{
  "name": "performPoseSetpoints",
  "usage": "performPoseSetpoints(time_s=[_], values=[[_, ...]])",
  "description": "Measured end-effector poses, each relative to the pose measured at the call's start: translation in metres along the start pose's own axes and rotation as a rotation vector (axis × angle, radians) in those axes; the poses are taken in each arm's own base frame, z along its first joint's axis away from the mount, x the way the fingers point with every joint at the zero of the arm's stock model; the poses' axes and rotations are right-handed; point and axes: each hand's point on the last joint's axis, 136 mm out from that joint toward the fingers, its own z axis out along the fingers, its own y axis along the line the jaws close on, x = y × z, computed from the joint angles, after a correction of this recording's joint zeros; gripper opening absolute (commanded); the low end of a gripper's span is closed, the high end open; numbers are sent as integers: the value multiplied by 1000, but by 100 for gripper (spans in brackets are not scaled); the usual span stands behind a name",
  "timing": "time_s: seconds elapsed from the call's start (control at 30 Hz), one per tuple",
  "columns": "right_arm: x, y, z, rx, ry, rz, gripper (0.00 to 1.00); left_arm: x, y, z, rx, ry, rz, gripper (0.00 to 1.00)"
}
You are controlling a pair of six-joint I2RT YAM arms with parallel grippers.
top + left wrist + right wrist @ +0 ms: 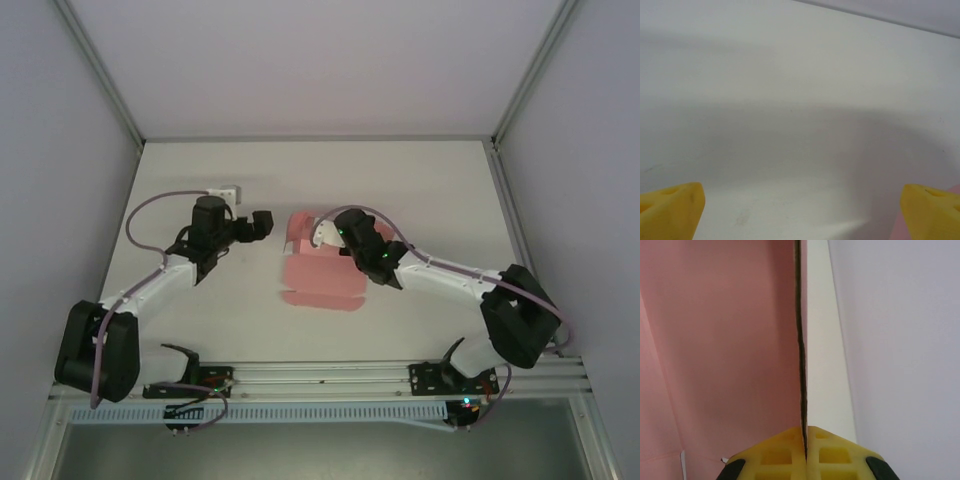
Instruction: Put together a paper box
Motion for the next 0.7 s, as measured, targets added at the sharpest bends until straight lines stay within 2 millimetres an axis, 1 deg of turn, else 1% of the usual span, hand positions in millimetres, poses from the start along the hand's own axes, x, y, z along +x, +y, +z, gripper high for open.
performPoseSetpoints(time_s=[0.07, 0.2, 0.3, 0.4, 0.5, 0.57, 0.6, 0.67, 0.7], values=[[0, 6, 7, 23, 6, -52, 0, 3, 3, 5, 8, 7, 8, 100], [6, 22, 16, 48, 25, -124, 0, 20, 2, 18, 43, 55, 33, 100], [8, 26, 16, 81, 24, -141, 0, 31, -1, 26, 80, 86, 51, 97], [7, 32, 15, 116, 16, -158, 0, 40, -6, 33, 118, 111, 74, 93], [8, 44, 14, 150, 15, -191, 0, 53, -17, 41, 160, 139, 113, 89], [6, 45, 13, 184, 16, -193, 0, 65, -28, 44, 192, 163, 143, 86], [6, 46, 12, 195, 17, -192, 0, 71, -33, 45, 208, 171, 156, 85], [6, 46, 12, 221, 20, -183, 0, 82, -42, 45, 238, 187, 183, 80], [6, 46, 11, 230, 21, -181, 0, 86, -45, 45, 250, 194, 193, 79]])
